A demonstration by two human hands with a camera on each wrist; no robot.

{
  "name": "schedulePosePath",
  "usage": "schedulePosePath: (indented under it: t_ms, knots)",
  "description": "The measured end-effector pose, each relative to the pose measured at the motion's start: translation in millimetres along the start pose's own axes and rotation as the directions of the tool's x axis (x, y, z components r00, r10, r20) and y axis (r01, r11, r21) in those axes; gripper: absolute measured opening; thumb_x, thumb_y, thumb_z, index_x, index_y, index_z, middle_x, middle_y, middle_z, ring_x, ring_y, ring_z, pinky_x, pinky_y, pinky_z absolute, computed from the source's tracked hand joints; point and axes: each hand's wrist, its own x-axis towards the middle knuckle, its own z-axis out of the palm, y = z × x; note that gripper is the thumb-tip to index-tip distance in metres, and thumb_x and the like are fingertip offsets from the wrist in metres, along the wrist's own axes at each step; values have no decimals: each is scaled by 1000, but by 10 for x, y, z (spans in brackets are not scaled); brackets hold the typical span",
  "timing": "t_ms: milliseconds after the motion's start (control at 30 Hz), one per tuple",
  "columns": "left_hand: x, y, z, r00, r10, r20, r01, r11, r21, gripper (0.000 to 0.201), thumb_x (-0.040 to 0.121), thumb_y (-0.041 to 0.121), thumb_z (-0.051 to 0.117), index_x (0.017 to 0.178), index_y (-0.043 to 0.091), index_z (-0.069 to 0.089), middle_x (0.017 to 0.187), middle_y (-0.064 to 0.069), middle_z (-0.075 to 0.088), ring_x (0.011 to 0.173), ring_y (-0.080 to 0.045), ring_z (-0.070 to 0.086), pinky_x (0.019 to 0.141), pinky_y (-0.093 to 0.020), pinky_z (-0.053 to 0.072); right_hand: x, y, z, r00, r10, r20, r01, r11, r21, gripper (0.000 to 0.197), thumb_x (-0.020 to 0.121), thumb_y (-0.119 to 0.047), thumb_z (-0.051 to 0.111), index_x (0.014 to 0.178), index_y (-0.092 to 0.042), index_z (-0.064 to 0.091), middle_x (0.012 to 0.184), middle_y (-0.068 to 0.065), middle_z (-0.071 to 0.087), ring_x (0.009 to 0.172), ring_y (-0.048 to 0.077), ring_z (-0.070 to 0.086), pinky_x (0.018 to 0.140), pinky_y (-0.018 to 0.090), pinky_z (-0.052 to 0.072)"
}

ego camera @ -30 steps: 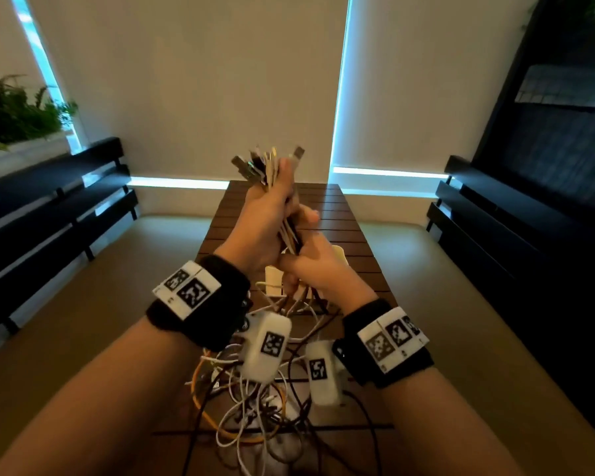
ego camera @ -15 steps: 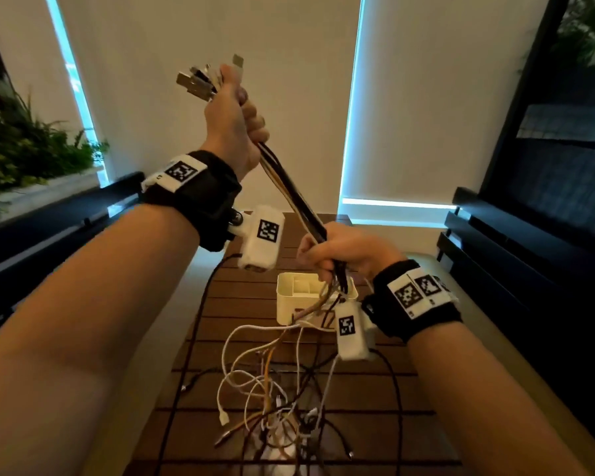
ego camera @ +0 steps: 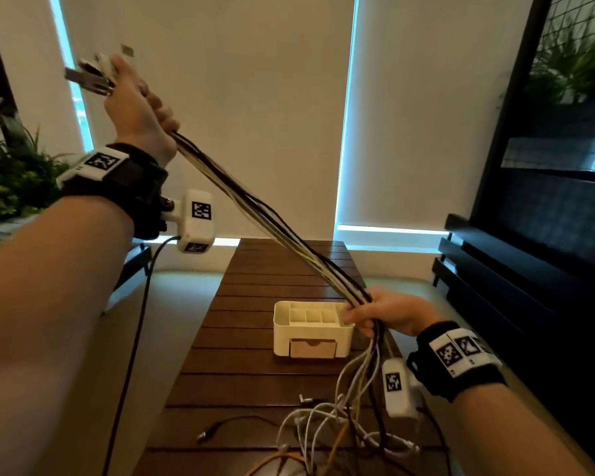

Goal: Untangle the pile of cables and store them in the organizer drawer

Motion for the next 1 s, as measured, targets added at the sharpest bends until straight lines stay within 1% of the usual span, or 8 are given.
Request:
schedulePosePath:
  t_ms: [133,200,333,400,533,733,833,1000]
  knots:
    - [-13,5,-93,999,-4,40,2,999,54,52,96,52,37,54,24,25,45,7,15,41,-10,8,37,-19,11,-45,296,99,996,-66,-53,69,996,48,12,82,-21,66,71,-17,67,47,-5,45,45,11,48,53,21,44]
    - [-72,-56,-89,994,0,107,-9,997,83,51,97,51,34,55,24,26,44,7,15,40,-10,8,37,-20,11,-46,397,152,992,-89,-91,93,995,44,44,73,-36,71,93,2,62,49,-4,47,45,10,49,52,21,45]
    - [-71,34,-46,993,8,114,-14,999,44,51,97,50,35,54,24,26,44,7,15,40,-10,7,37,-20,11,-183,223,-36,936,-203,-288,288,912,293,44,66,-32,80,96,-9,58,49,-5,40,40,6,36,38,17,36]
    - [-33,99,-43,993,10,117,-12,1000,18,51,97,51,36,54,24,26,44,8,13,40,-9,7,35,-20,11,-374,-92,-262,850,-269,-454,370,917,149,8,81,-11,65,87,-11,59,45,-9,40,36,4,33,35,15,31]
    - [-38,69,-71,994,-1,107,5,999,-36,51,96,52,36,55,23,28,43,8,15,40,-9,7,36,-20,11,-493,-395,-478,548,-386,-742,452,883,-125,14,89,-10,57,80,-21,59,43,-8,45,36,5,37,38,18,35]
    - [-172,-116,-48,991,-48,125,51,998,-24,52,97,52,35,55,23,27,42,8,15,39,-8,8,35,-19,11,49,268,84,983,7,-184,-103,849,-518,25,80,-28,71,99,-31,56,93,-6,62,85,6,59,78,23,50]
    - [-289,-334,4,981,-86,175,88,996,-6,50,98,50,34,57,23,27,42,8,15,37,-8,9,34,-18,12,217,197,256,993,14,-118,-56,930,-363,67,73,-27,77,130,-25,42,125,-3,50,108,13,54,88,26,51]
    - [-471,-587,152,951,-171,260,165,985,42,48,98,48,36,58,22,33,38,9,22,33,-6,14,33,-18,15,533,-436,688,881,-347,-321,355,934,-37,68,65,-36,81,117,-41,37,135,-7,45,125,15,47,101,48,44]
